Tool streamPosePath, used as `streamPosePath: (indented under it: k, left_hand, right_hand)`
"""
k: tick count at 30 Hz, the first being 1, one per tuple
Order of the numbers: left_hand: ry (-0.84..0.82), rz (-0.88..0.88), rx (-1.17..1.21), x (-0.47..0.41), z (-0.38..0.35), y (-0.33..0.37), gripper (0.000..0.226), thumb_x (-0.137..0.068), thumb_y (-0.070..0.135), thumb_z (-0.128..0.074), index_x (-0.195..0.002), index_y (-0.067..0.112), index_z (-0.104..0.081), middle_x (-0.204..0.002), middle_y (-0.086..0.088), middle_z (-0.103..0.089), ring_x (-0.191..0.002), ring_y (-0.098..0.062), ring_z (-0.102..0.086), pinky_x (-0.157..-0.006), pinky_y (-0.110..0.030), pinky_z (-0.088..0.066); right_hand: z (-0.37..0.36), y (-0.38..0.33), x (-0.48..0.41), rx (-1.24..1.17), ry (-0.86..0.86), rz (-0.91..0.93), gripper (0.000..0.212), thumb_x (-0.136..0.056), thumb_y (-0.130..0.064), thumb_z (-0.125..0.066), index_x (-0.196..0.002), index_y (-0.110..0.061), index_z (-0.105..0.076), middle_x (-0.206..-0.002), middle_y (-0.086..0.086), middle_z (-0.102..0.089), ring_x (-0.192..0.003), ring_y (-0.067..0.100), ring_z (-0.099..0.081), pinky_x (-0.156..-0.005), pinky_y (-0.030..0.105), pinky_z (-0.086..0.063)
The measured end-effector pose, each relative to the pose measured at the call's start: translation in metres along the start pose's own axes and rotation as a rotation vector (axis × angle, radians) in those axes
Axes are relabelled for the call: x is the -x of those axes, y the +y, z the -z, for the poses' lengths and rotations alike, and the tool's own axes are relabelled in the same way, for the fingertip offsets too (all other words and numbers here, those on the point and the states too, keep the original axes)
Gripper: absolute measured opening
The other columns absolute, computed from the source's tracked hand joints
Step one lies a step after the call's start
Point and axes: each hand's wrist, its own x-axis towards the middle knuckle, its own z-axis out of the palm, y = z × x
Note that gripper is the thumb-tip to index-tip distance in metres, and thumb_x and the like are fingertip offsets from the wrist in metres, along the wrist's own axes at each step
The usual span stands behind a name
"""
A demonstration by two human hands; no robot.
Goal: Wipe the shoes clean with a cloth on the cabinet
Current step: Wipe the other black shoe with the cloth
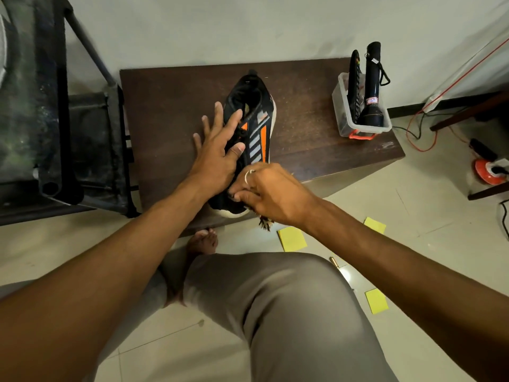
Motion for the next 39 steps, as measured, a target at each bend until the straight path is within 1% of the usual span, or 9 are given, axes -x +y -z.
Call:
streamPosePath:
  k: [5, 8, 11, 16, 21, 24, 29, 34, 39]
  left_hand:
    - [-0.004, 0.009, 0.004, 0.0, 0.0, 0.002, 0.066, -0.106, 0.015, -0.047, -0.161, 0.035, -0.017, -0.169, 0.006, 0.016, -0.153, -0.024, 0.024, -0.117, -0.046, 0.022]
    - [-0.017, 0.024, 0.046, 0.0, 0.002, 0.001, 0.065, -0.107, 0.016, -0.046, -0.161, 0.036, -0.017, -0.169, 0.006, 0.017, -0.153, -0.024, 0.024, -0.117, -0.044, 0.023]
    - [-0.047, 0.055, 0.095, -0.001, 0.005, 0.002, 0.066, -0.106, 0.011, -0.047, -0.159, 0.039, -0.02, -0.169, 0.009, 0.014, -0.152, -0.021, 0.025, -0.116, -0.041, 0.025]
    - [-0.086, 0.084, 0.134, -0.003, 0.008, 0.004, 0.065, -0.106, 0.011, -0.049, -0.158, 0.041, -0.023, -0.169, 0.011, 0.013, -0.152, -0.022, 0.026, -0.112, -0.039, 0.027]
    - [-0.116, 0.104, 0.155, -0.005, 0.013, 0.004, 0.065, -0.106, 0.011, -0.049, -0.159, 0.04, -0.023, -0.169, 0.01, 0.013, -0.152, -0.024, 0.026, -0.115, -0.045, 0.027]
    - [-0.158, 0.116, 0.172, -0.006, 0.016, 0.005, 0.068, -0.105, 0.008, -0.051, -0.158, 0.039, -0.025, -0.169, 0.012, 0.012, -0.151, -0.024, 0.028, -0.113, -0.044, 0.028]
    - [-0.15, 0.131, 0.168, -0.007, 0.016, 0.005, 0.068, -0.104, 0.008, -0.052, -0.158, 0.041, -0.026, -0.169, 0.012, 0.011, -0.151, -0.026, 0.028, -0.113, -0.045, 0.027]
    - [-0.157, 0.123, 0.169, -0.008, 0.015, 0.003, 0.069, -0.104, 0.006, -0.05, -0.157, 0.043, -0.026, -0.168, 0.013, 0.012, -0.15, -0.025, 0.029, -0.111, -0.043, 0.028]
    - [-0.148, 0.131, 0.152, -0.008, 0.013, 0.004, 0.07, -0.104, 0.005, -0.051, -0.157, 0.042, -0.026, -0.169, 0.013, 0.01, -0.151, -0.025, 0.027, -0.113, -0.044, 0.028]
  right_hand:
    - [0.024, -0.002, -0.003, -0.067, -0.261, -0.029, 0.018, -0.094, -0.018, -0.074, -0.111, -0.022, -0.079, -0.108, -0.011, -0.076, -0.098, -0.003, -0.067, -0.087, 0.011, -0.05]
    - [0.021, -0.001, -0.014, -0.034, -0.092, 0.007, 0.016, -0.094, -0.014, -0.072, -0.107, -0.017, -0.08, -0.104, -0.005, -0.077, -0.093, 0.006, -0.07, -0.087, 0.028, -0.056]
    - [0.0, -0.005, 0.0, -0.065, 0.016, 0.034, 0.022, -0.094, -0.013, -0.071, -0.115, -0.011, -0.078, -0.115, 0.003, -0.075, -0.105, 0.014, -0.068, -0.095, 0.025, -0.052]
    - [0.016, -0.004, 0.006, -0.126, -0.223, 0.01, 0.023, -0.091, -0.015, -0.074, -0.111, -0.023, -0.08, -0.112, -0.011, -0.076, -0.101, 0.003, -0.069, -0.094, 0.029, -0.055]
    - [0.009, -0.009, 0.001, -0.12, 0.025, 0.077, 0.024, -0.094, -0.014, -0.068, -0.117, -0.014, -0.077, -0.118, -0.001, -0.075, -0.106, 0.011, -0.07, -0.096, 0.03, -0.054]
    - [-0.009, -0.015, 0.001, 0.029, 0.001, 0.122, 0.029, -0.096, -0.012, -0.062, -0.122, -0.009, -0.074, -0.124, 0.008, -0.073, -0.116, 0.023, -0.067, -0.099, 0.033, -0.051]
    - [0.012, -0.013, -0.003, -0.067, -0.239, 0.076, 0.027, -0.092, -0.015, -0.065, -0.114, -0.022, -0.079, -0.114, -0.004, -0.075, -0.099, 0.012, -0.07, -0.092, 0.035, -0.055]
    - [0.003, -0.01, -0.003, -0.087, 0.024, 0.098, 0.025, -0.093, -0.011, -0.065, -0.114, -0.014, -0.078, -0.114, 0.002, -0.076, -0.105, 0.015, -0.069, -0.093, 0.034, -0.054]
    - [-0.004, -0.022, -0.002, -0.017, -0.132, 0.15, 0.03, -0.087, -0.01, -0.06, -0.109, -0.016, -0.08, -0.109, -0.001, -0.075, -0.098, 0.013, -0.067, -0.087, 0.031, -0.055]
